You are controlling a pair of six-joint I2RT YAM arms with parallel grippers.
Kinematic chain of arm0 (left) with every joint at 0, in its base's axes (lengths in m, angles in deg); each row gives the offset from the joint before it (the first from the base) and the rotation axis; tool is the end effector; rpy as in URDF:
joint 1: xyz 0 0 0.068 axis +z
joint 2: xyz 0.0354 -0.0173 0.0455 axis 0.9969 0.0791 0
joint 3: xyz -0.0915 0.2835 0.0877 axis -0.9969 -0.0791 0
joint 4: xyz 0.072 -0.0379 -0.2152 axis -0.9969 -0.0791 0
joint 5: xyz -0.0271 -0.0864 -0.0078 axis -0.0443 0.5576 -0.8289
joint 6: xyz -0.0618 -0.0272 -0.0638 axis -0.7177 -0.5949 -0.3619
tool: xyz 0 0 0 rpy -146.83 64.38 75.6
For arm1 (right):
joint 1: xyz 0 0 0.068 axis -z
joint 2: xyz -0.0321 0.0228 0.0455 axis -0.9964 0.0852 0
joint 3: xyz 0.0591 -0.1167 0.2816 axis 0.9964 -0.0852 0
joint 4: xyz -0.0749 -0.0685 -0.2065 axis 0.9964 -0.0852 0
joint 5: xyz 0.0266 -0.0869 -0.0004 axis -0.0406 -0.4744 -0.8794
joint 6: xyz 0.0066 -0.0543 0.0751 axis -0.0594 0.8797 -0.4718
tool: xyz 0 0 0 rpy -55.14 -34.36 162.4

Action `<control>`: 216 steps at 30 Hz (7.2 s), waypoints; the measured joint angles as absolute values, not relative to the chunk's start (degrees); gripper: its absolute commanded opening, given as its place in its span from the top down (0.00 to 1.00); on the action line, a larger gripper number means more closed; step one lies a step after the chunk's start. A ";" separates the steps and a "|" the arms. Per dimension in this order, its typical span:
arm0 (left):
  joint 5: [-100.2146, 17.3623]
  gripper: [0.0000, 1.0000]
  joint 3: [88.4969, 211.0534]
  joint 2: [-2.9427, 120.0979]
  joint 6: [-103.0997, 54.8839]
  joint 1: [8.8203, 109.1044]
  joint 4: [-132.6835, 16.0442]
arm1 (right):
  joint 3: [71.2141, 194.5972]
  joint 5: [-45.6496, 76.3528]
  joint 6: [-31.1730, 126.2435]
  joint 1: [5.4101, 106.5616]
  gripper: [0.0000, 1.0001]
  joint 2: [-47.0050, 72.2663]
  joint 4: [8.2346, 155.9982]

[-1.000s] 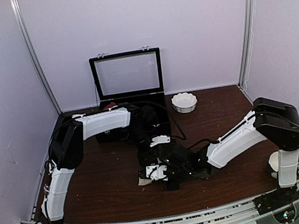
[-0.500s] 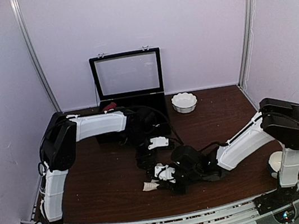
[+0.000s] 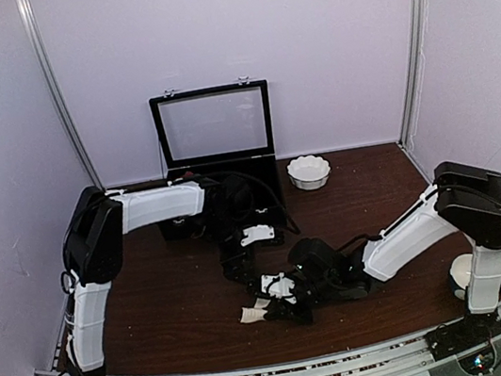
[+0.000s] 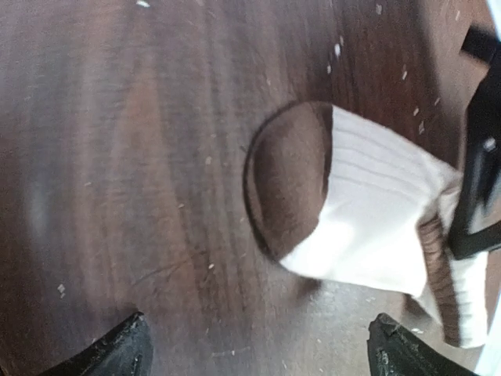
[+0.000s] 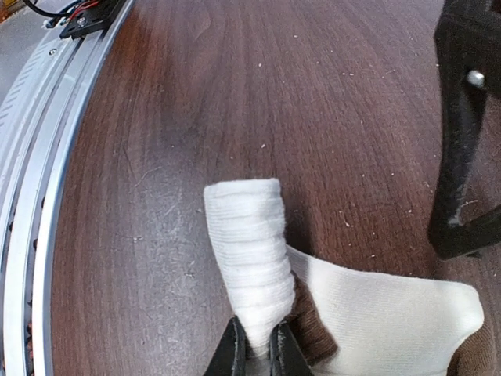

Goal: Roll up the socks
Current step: Roll the sock at the center of the board.

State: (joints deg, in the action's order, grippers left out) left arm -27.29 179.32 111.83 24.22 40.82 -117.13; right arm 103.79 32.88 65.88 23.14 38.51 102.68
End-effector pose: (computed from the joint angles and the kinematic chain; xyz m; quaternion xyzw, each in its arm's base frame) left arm 0.2918 -0.3328 0.1574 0.6468 0.7356 -0.1971 0.0408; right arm 0.1464 0.3507 0.1518 -0.6034 0.6555 0.3532 0.2855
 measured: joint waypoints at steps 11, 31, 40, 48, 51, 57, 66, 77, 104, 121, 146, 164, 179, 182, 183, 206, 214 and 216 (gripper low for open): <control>-24.39 0.02 184.24 113.27 22.28 37.28 -115.10 | 107.42 32.81 70.82 23.12 1.00 39.86 98.31; -42.70 0.02 166.16 105.52 25.54 35.33 -94.84 | 109.52 33.56 73.22 25.34 1.00 40.32 95.25; -44.12 0.02 162.57 103.16 25.32 37.47 -92.85 | 111.66 36.27 69.73 26.98 1.00 41.33 92.45; -44.21 0.02 163.38 102.74 22.08 40.29 -93.92 | 115.64 44.51 63.45 29.69 1.00 45.68 91.20; -44.80 0.02 163.36 100.58 20.33 43.64 -94.29 | 114.20 47.00 61.16 31.09 1.00 46.03 93.30; -50.90 0.02 162.66 87.02 15.96 49.96 -90.66 | 114.22 52.20 58.14 33.13 1.00 47.40 94.37; -46.27 0.02 162.75 84.71 17.49 54.92 -94.47 | 114.88 57.38 56.20 35.03 1.00 49.09 94.81; -25.74 0.02 153.79 80.90 25.75 50.96 -100.41 | 114.70 63.50 54.03 37.43 1.00 50.94 96.49; -22.55 0.67 150.51 93.39 31.13 35.64 -99.62 | 113.30 65.90 49.38 38.28 1.00 51.91 101.24; -20.17 1.00 159.69 102.74 27.28 37.19 -104.59 | 106.44 63.57 43.63 39.20 0.71 49.35 110.13; -17.70 1.00 164.45 106.85 20.84 38.81 -110.79 | 79.82 37.36 48.74 37.30 0.00 25.68 120.19; -17.00 1.00 174.20 112.88 19.15 39.25 -121.20 | 68.93 -5.61 48.28 24.97 0.14 10.42 125.26; -14.31 1.00 188.26 122.39 16.75 40.25 -135.91 | 89.96 -8.93 84.68 9.96 0.54 29.55 116.64; -13.66 1.00 189.96 123.64 16.77 40.45 -137.68 | 94.02 -7.40 89.16 10.72 0.59 32.23 114.02; -13.35 1.00 190.53 124.07 16.79 40.56 -138.33 | 95.29 -6.66 90.10 11.16 0.60 33.02 112.91; -7.30 0.02 196.47 128.12 18.17 42.68 -146.70 | 103.09 0.92 89.94 17.65 0.98 38.97 105.13; -8.00 0.02 188.50 120.05 18.69 46.83 -140.78 | 104.21 6.28 80.59 20.19 1.00 40.21 105.76; -9.44 0.02 184.65 117.62 19.11 47.53 -138.88 | 104.21 10.91 77.16 22.39 1.00 39.93 105.85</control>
